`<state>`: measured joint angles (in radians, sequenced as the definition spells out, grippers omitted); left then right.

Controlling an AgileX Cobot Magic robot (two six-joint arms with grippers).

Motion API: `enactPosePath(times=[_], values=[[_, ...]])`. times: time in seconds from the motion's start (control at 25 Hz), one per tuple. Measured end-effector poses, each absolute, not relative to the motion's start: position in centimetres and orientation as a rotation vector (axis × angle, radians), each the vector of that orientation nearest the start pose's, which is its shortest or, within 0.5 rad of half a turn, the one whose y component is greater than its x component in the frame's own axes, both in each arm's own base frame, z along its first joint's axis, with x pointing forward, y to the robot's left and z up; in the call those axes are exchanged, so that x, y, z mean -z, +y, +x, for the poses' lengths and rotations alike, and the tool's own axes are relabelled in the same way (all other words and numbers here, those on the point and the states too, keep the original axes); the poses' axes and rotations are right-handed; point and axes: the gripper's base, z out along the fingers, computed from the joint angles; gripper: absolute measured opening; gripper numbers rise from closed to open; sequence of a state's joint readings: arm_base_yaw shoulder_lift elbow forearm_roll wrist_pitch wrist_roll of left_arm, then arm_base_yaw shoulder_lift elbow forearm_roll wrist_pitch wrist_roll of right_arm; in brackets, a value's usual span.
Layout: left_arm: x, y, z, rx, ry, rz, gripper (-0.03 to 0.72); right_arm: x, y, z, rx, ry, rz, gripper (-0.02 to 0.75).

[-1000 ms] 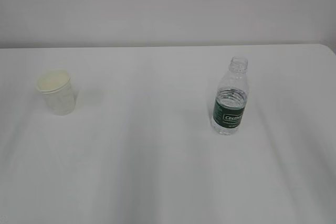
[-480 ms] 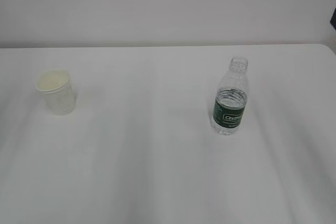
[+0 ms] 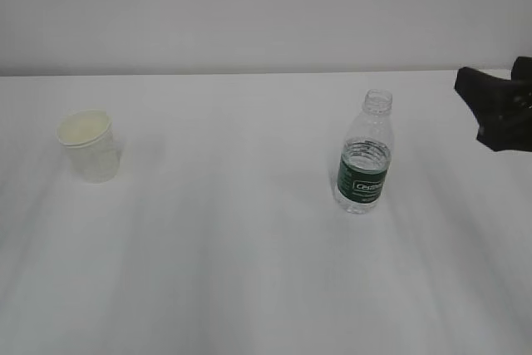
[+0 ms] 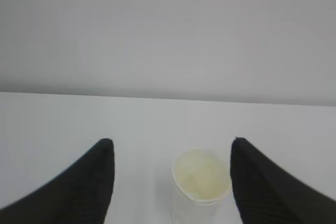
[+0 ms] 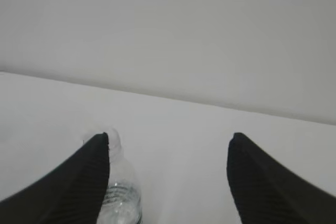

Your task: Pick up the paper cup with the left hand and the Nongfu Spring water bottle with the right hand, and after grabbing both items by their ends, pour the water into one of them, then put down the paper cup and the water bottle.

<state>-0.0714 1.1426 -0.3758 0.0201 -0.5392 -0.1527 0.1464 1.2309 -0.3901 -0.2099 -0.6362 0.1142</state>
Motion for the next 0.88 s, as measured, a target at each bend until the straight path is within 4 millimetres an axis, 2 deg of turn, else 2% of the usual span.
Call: enactPosePath(times=[0.12,0.28,0.64,0.88], values=[[-23.5,-1.6,21.3,0.165,1.697,-0.046,0.494,-22.4,4.6,22.8,-0.198,1.715,-0.264,0.533],[-22.6,-1.7,21.3,0.170,1.653,-0.037,0.494,-20.9,4.8,22.2,-0.240,1.708,-0.256,0.533],[-19.8,-3.1,22.8,0.281,1.689,0.087,0.494,-17.2,4.8,20.1,-0.301,1.742,-0.247,0.533],[-18.3,-3.9,23.3,0.344,1.703,0.149,0.494,-14.9,5.0,20.5,-0.336,1.780,-0.232,0.533]])
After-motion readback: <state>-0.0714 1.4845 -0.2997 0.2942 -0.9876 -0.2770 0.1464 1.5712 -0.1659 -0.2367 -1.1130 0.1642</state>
